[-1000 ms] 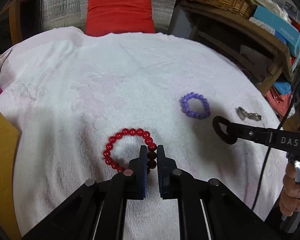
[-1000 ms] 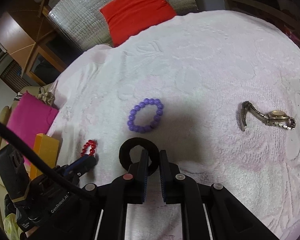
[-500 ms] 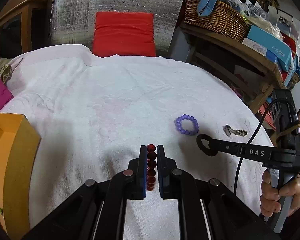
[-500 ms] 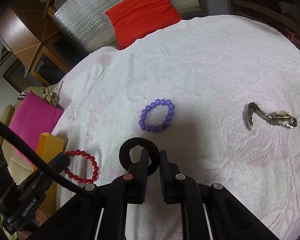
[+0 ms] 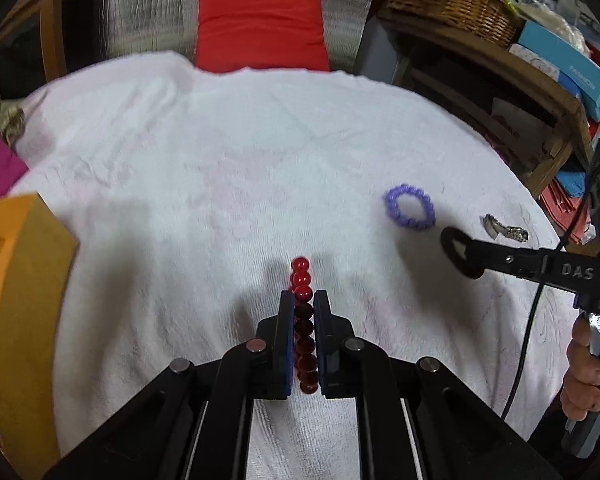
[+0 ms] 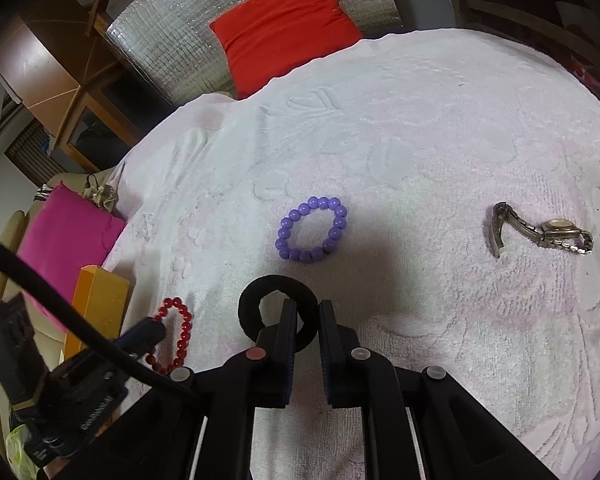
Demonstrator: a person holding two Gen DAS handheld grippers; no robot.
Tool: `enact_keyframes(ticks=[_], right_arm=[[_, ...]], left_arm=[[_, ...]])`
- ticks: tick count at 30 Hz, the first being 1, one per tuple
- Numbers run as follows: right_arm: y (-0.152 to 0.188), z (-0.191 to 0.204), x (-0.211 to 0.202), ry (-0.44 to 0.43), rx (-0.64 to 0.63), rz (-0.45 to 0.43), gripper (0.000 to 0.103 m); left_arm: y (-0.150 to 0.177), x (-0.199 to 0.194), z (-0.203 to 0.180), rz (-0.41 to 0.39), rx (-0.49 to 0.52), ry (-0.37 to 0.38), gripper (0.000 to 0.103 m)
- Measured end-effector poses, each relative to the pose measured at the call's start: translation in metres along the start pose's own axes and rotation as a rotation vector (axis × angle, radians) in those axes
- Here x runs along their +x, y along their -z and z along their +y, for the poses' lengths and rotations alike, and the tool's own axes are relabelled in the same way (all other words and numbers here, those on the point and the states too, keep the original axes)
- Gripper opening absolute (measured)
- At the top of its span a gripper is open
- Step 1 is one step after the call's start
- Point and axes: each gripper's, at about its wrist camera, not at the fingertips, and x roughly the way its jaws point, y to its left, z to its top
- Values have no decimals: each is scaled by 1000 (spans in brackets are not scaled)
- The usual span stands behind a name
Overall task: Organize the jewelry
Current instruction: 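Lift and carry the red bracelet and hair tie with both grippers over the orange box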
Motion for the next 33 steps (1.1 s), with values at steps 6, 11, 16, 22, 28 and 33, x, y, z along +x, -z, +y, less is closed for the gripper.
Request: enact_keyframes(ticks=[6,11,16,22,28,33], right_arm=[[-1,-4,-2,-6,15,3,12],[-1,-4,-3,-7,13,1,12],[-1,-4,-5,-7,10,-7,12],[0,0,-5,-13,3,-6,12],[3,10,-7,-29,-11,-16,12],[8,23,-7,-93,-23,-12,12]], left_arm=[[4,14,-3,60,3,-10,12],[6,16,-2,62,-5,6,12],[3,6,-4,15,4,26,9],[-2,-9,-1,-43,-5,15,9],[-6,-30,4,-110,-15,13,9],[-5,-57,12,-179,-29,10,9]])
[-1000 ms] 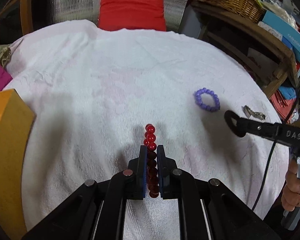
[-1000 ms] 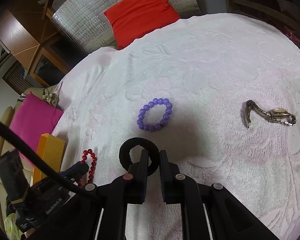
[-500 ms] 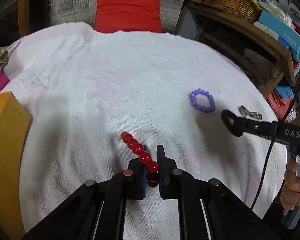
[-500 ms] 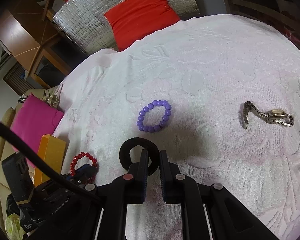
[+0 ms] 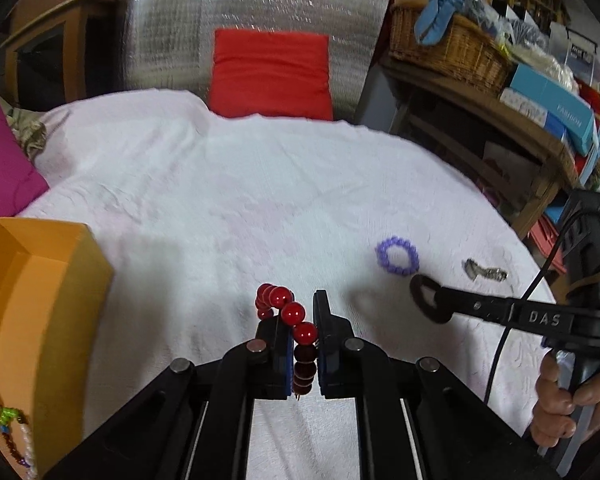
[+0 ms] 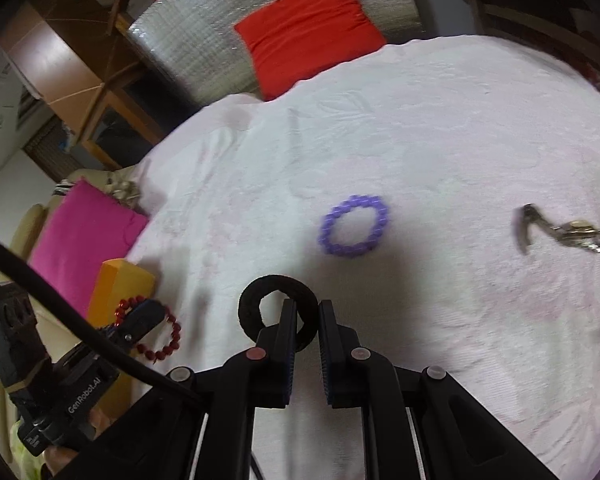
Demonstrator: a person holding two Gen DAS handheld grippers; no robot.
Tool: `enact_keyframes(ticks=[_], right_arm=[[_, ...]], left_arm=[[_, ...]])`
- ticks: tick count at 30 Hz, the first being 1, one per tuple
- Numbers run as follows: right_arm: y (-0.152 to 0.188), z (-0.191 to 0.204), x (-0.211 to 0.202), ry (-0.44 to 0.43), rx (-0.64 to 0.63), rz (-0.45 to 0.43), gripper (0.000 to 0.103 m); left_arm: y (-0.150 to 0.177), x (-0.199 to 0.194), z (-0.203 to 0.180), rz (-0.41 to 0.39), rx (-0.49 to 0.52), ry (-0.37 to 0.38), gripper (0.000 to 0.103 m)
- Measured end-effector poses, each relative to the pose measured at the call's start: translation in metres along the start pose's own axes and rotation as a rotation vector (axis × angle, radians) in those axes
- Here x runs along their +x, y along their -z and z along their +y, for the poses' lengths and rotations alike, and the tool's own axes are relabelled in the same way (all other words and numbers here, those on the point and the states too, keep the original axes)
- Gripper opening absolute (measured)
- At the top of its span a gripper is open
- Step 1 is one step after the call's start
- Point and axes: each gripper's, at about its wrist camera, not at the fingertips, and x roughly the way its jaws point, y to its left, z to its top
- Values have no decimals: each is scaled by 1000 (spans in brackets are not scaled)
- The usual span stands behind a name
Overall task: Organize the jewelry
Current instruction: 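Lift and carry the red bracelet and hair tie with both grippers over the orange box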
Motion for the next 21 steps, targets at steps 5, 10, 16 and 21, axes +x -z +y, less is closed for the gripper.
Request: enact_keyframes(ticks=[5,10,16,21], right_arm=[[3,20,-1,-87,-4,-6,12],[9,45,-3,-137,-31,-26,12],[19,84,3,-108,-140,-39,12],[28,132,13,-82,-268,-31,12]], left_arm=[[-1,-33,12,-80,-6,-23,9],[0,-65,38,-167,-27,-111,9],[5,-100,90,-234,-138,-209,9],[15,-114,133,-233,-188,-306,9]])
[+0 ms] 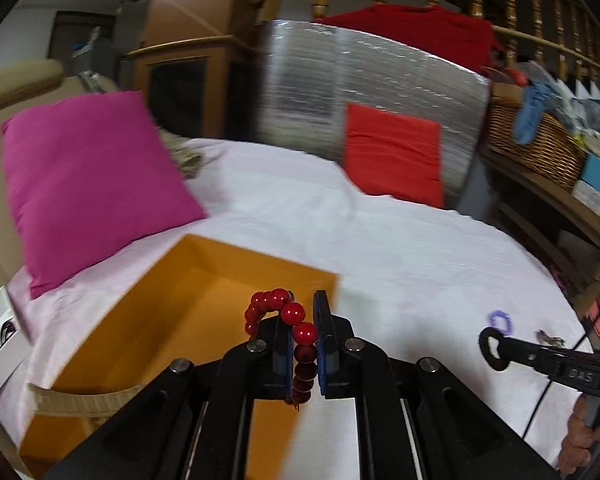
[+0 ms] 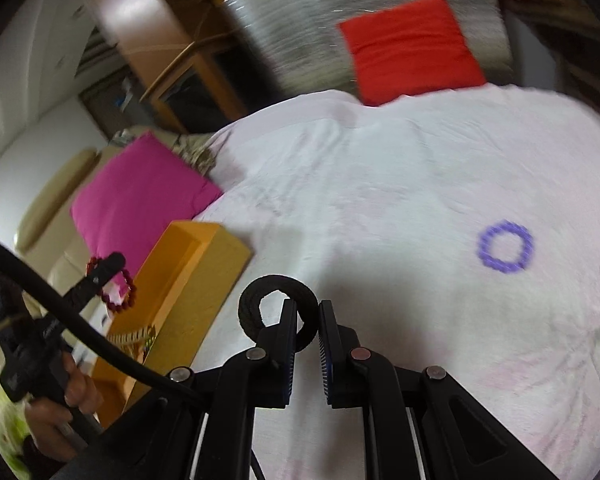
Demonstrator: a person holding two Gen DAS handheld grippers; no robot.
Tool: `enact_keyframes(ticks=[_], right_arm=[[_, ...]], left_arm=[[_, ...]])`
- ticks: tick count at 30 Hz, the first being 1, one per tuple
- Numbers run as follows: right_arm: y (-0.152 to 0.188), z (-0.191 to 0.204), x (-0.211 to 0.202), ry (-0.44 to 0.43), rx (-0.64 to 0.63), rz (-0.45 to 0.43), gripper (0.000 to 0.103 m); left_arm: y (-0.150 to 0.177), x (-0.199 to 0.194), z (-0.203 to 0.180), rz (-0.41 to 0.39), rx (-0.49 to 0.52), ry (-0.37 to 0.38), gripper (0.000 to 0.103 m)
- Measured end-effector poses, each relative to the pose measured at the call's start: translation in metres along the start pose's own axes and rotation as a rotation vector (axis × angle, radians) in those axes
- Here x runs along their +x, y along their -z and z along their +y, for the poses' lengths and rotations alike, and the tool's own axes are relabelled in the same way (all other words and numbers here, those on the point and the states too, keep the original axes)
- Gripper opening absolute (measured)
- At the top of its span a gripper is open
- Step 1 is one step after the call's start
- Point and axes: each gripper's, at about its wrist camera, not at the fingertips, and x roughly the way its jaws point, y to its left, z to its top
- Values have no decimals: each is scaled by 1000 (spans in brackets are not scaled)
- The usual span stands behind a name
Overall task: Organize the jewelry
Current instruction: 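Lift and carry the red bracelet and hair tie with both grippers over the orange box, then open the left gripper to drop the red bracelet while the right gripper releases the hair tie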
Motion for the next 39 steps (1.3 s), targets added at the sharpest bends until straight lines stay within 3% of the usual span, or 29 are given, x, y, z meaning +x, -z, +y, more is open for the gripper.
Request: enact_keyframes(ticks=[6,11,17,31,34,36,39], right_arm=[[-12,74,31,-28,-148,48,12],[-20,128,67,-51,-242,116,12],[-24,169,106,-46,-340,187,12],[-13,178,173,35,-405,305,14],[-15,173,175,21,-376,324,14],[-16,172,172,13,-362,317,19],[-18,170,166,-18,-335,309,26]], left_arm=[[5,15,41,79,-43,-98,9],[5,28,75,127,-131,-128,9],[17,44,94,211,-144,-165,9],[28,76,106,354,-176,-216,10],[26,77,106,357,-178,-222,18],[25,78,105,357,-174,-232,35],[21,76,101,337,-160,-244,38]])
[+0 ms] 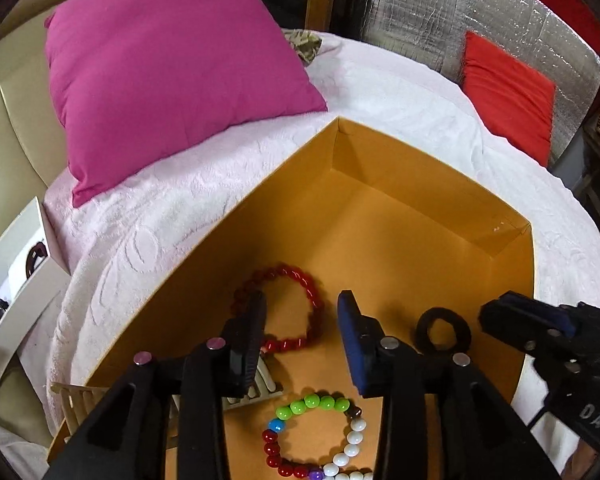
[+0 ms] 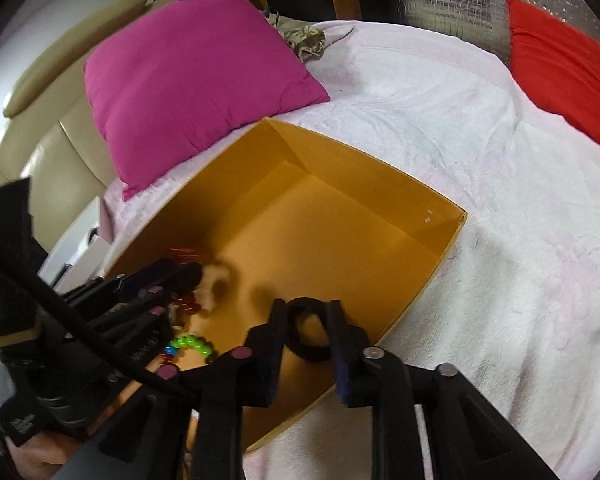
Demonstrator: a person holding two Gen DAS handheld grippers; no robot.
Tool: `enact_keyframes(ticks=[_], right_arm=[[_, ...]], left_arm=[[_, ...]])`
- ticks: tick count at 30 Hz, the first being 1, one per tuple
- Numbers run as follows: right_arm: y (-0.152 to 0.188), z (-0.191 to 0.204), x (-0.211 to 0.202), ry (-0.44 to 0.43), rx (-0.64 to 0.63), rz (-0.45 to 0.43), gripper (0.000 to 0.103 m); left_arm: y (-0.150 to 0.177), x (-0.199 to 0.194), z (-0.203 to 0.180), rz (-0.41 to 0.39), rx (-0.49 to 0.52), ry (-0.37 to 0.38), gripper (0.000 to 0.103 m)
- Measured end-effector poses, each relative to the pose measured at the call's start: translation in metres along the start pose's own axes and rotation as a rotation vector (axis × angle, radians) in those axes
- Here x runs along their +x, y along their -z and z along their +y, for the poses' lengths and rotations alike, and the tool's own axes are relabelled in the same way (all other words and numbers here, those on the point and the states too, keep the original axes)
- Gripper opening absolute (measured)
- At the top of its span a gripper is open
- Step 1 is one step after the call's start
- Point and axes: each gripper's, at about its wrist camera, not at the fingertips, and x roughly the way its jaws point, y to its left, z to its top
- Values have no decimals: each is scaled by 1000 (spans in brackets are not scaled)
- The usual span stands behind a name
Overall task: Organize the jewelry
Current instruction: 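Open the left gripper to drop the red bracelet while the right gripper releases the hair tie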
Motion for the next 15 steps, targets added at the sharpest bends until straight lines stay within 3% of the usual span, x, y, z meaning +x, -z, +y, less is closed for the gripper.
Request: enact_keyframes(ticks=[8,15], right_arm=[[14,-22,-52,-20,65,-143,26],[53,-80,-99,23,172,-193,26]], left_arm=[[-3,-18,-25,-101,37,-9,43],[-2,-45,-79,-231,109,20,50]])
